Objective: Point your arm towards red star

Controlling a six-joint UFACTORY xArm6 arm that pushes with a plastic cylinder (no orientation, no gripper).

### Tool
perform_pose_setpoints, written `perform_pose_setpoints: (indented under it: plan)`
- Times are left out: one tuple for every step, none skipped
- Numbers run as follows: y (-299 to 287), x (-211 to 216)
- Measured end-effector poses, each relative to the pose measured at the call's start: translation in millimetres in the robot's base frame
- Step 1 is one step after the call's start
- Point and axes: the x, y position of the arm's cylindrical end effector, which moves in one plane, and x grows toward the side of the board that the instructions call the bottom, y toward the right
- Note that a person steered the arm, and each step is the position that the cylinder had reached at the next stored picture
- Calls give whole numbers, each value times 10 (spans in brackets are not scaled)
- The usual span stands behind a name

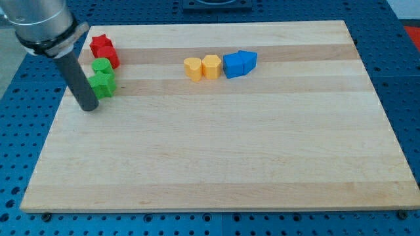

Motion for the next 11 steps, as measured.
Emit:
perform_pose_setpoints:
  plan:
    - [366, -21]
    - [643, -375]
    - [653, -852]
    - [556, -1337]
    - [234, -2076]
    - [-265, -2414]
    - [-737, -2391]
    - [-749, -2373]
    - [-745, -2123]
    - [-745, -1827]
    - [-745, -1739]
